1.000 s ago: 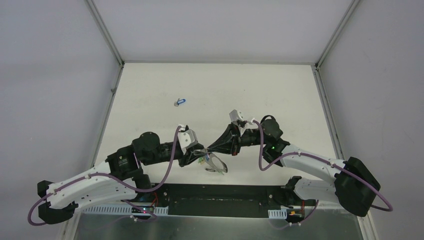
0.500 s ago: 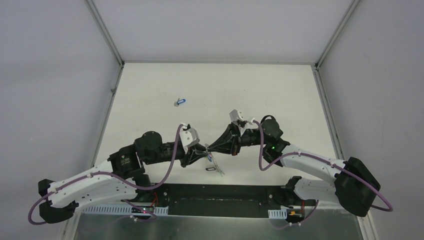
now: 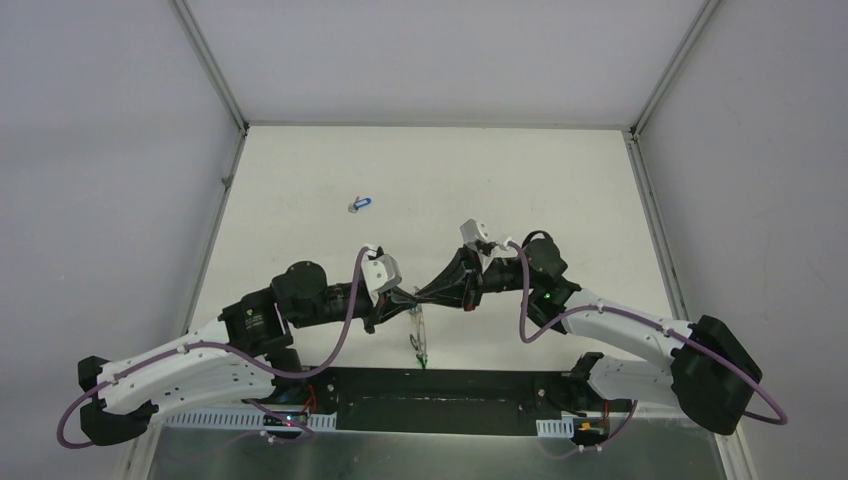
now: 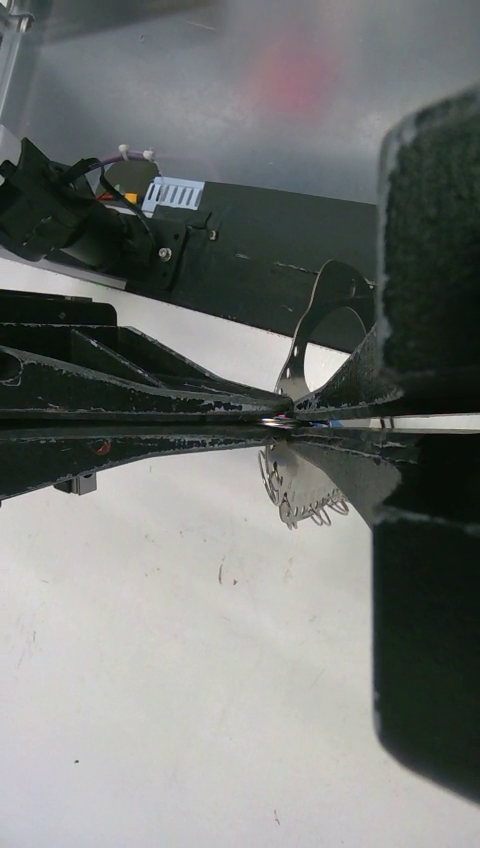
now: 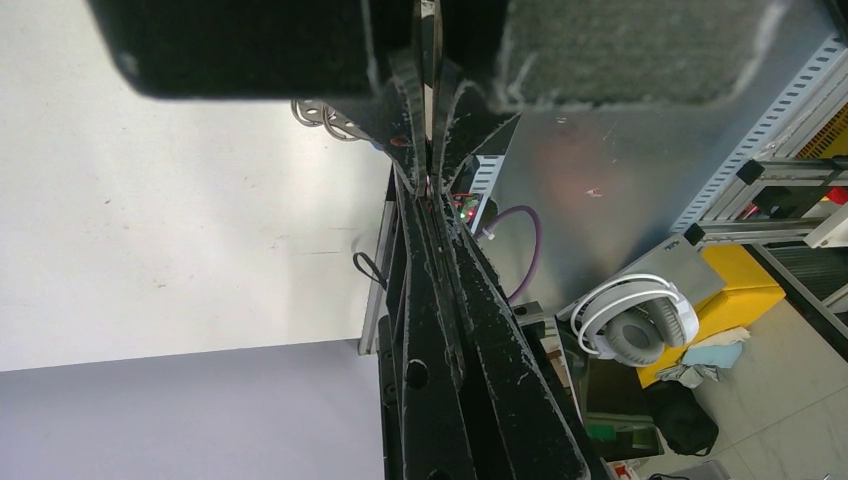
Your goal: Put the keys on the keyring
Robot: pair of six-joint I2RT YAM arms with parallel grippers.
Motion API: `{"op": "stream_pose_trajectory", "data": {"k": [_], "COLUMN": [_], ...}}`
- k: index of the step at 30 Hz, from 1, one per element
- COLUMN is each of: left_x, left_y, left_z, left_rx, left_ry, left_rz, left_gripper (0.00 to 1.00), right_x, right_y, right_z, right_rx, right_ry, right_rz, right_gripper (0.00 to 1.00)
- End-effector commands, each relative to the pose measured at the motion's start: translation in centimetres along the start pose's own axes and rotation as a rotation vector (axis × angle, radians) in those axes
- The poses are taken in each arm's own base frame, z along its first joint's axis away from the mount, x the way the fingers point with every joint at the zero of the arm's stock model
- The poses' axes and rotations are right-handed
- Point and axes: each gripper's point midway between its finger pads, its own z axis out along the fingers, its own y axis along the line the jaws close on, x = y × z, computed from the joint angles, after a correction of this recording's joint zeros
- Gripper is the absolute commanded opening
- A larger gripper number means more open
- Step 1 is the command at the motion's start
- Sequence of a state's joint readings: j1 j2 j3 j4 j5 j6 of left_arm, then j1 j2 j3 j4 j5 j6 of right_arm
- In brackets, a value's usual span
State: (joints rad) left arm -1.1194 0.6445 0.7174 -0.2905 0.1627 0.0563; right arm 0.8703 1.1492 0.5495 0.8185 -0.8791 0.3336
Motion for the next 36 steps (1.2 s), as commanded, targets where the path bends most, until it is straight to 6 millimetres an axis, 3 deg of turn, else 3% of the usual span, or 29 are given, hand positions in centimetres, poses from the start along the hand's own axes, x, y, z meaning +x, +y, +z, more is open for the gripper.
{"op": "stream_pose_trajectory", "data": {"k": [1,2,8,13,19,29,36], "left_x": [-2.3,-2.4,-2.8,-1.6,-0.7,-1.2,-1.5], "left_y": [0.1,0.2,1.2,0.7,0.4,0.0,0.0], "left_z": [-0.5,-0.8,-1.7,-1.8,-2.3,-4.0,-4.0], "left_rx": [-0.005,-0.014,-0.081,-0.058,-0.07,-0.098,-0.103], "left_ry": [-0.075,-0.075,-0.006,0.187,0.427,0.719,0.804], "left_rz": [0.024,0.022,-0.017,-0.043,-0.114,-0.196,-0.209], "left_gripper": [0.0,0.0,0.0,0.0,0.0,0.0,0.0], "right_x": [-3.1,-3.2,-3.6,-3.3,-3.1,-3.5,-3.7], "right_y": [1.0,1.1,1.1,0.8,0.8,0.4,0.2], "right_z": [0.2,0.2,-0.3,-0.9,-0.8,0.4,1.8], "right_rx": [-0.02,-0.02,0.013,0.07,0.062,0.017,-0.029], "right_ry": [-0.08,-0.082,-0.087,-0.056,-0.029,-0.058,-0.11], "right_rz": [-0.098,-0.1,-0.12,-0.127,-0.117,-0.076,-0.039], "right_gripper": [0.0,0.01,0.45,0.63,0.64,0.52,0.44]}}
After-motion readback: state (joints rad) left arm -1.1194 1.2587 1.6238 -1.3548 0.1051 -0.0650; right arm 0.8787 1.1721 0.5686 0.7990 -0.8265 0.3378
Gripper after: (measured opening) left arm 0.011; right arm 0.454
